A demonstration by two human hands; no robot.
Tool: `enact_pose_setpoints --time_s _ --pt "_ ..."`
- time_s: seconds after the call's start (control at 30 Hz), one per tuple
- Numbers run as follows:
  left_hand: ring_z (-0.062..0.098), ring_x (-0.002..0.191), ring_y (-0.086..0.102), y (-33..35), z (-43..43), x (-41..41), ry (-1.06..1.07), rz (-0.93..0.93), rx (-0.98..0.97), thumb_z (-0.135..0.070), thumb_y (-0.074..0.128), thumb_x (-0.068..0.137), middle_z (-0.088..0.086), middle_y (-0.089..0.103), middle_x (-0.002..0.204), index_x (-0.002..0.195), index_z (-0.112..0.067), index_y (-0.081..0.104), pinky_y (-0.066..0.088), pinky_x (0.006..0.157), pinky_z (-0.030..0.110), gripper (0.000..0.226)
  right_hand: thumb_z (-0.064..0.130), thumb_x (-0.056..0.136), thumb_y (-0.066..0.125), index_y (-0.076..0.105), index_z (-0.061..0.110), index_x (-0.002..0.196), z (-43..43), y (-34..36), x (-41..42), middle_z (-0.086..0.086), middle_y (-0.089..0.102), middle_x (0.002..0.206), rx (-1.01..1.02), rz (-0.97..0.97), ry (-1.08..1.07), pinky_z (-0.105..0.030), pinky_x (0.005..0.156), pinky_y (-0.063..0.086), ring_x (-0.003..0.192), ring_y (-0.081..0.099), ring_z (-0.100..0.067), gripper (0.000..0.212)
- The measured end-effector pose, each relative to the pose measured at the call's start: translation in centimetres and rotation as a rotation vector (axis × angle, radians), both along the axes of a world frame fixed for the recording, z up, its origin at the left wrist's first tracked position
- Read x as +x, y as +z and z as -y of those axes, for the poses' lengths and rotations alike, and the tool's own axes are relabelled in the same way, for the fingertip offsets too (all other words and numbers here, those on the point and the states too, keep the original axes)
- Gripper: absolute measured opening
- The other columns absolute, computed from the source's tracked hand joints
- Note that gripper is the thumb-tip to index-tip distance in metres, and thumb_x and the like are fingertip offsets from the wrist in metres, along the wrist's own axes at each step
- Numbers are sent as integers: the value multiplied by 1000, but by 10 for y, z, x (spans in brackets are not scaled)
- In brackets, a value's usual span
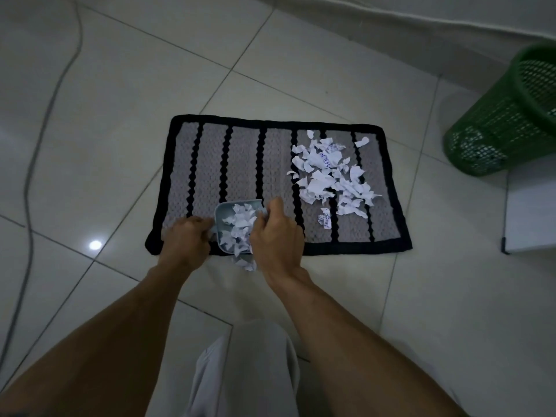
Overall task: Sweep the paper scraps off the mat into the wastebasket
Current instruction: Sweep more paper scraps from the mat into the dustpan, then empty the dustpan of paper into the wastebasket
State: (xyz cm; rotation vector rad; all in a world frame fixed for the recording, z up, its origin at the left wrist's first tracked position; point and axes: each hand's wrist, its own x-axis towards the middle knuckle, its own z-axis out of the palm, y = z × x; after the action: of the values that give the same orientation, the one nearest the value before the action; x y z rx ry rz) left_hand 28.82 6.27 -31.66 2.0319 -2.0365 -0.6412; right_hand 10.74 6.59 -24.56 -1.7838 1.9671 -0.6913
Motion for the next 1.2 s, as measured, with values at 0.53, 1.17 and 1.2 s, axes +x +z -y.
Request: enact_pose_setpoints --time_s 0.53,1.17,1.2 --pt "38 75 59 103 127 -120 -172 -117 -229 3 52 84 25 64 84 107 1 65 50 68 39 27 17 95 50 37 17 82 88 100 -130 1 49 58 -246 36 -138 -29 46 32 48 46 -20 18" --pt "36 101 59 237 307 -531 -484 151 -311 -6 54 80 15 66 108 98 -10 65 47 88 41 22 18 95 54 43 15 86 202 181 -493 0 54 75 -396 40 -600 -26 51 30 65 49 -19 15" --pt "37 105 57 238 308 -543 -512 228 -335 -5 54 80 16 65 110 100 -10 64 45 90 42 23 18 95 55 42 15 85 203 173 -502 -4 57 79 -398 51 -624 -26 57 33 69 51 -23 16"
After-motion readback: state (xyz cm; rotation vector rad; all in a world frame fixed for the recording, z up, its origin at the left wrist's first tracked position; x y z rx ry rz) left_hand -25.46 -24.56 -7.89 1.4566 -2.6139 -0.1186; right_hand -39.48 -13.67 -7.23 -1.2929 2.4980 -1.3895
